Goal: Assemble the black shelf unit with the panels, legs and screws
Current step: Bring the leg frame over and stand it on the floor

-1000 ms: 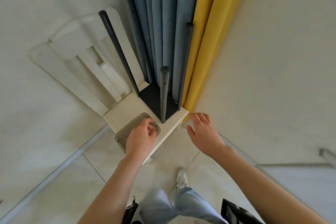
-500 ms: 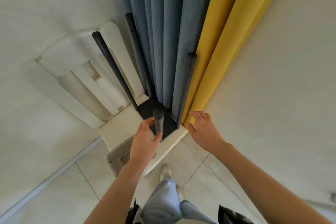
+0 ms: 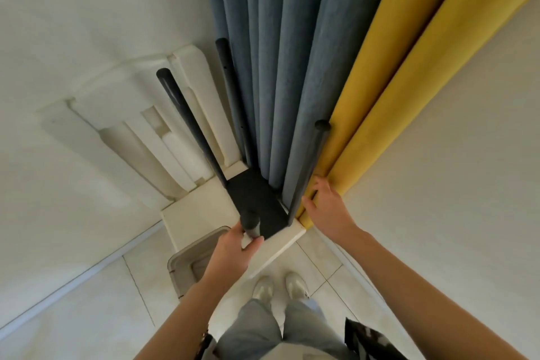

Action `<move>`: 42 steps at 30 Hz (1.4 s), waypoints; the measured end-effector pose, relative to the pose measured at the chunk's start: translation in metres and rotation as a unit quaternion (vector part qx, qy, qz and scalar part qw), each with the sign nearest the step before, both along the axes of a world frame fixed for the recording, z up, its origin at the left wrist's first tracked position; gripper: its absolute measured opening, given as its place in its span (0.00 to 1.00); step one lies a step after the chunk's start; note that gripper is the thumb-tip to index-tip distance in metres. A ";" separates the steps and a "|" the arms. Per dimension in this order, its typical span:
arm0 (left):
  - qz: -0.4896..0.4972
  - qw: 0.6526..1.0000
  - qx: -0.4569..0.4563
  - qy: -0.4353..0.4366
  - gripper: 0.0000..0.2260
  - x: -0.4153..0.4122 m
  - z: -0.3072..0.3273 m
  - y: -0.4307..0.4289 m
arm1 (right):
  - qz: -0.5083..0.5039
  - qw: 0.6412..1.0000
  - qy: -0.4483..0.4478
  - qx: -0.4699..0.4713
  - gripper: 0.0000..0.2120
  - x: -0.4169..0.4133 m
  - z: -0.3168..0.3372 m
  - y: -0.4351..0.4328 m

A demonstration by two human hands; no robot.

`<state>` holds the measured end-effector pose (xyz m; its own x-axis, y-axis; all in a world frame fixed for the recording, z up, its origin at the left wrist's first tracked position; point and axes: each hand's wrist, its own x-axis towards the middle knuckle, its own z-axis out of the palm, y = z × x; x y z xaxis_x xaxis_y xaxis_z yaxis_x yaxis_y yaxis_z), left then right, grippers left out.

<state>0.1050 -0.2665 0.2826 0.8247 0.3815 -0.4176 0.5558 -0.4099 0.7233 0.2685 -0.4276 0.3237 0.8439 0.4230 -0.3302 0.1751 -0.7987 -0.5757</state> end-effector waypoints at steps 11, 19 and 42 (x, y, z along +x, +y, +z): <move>0.179 0.982 -0.043 -0.038 0.10 0.017 0.011 -0.027 | 0.022 0.998 0.056 0.036 0.19 0.041 -0.011 0.008; 0.272 0.957 -0.068 -0.071 0.09 0.032 0.021 -0.044 | 0.026 0.996 0.080 0.040 0.15 0.052 -0.020 0.009; 0.351 0.915 -0.001 -0.198 0.11 0.061 0.082 0.019 | 0.037 0.976 0.050 0.208 0.24 0.050 0.042 0.055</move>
<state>0.1662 -0.2471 0.3648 0.4631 0.8750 -0.1411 0.3762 -0.0499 0.9252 0.3189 -0.3722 0.3659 0.7781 0.5965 -0.1967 0.1489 -0.4795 -0.8648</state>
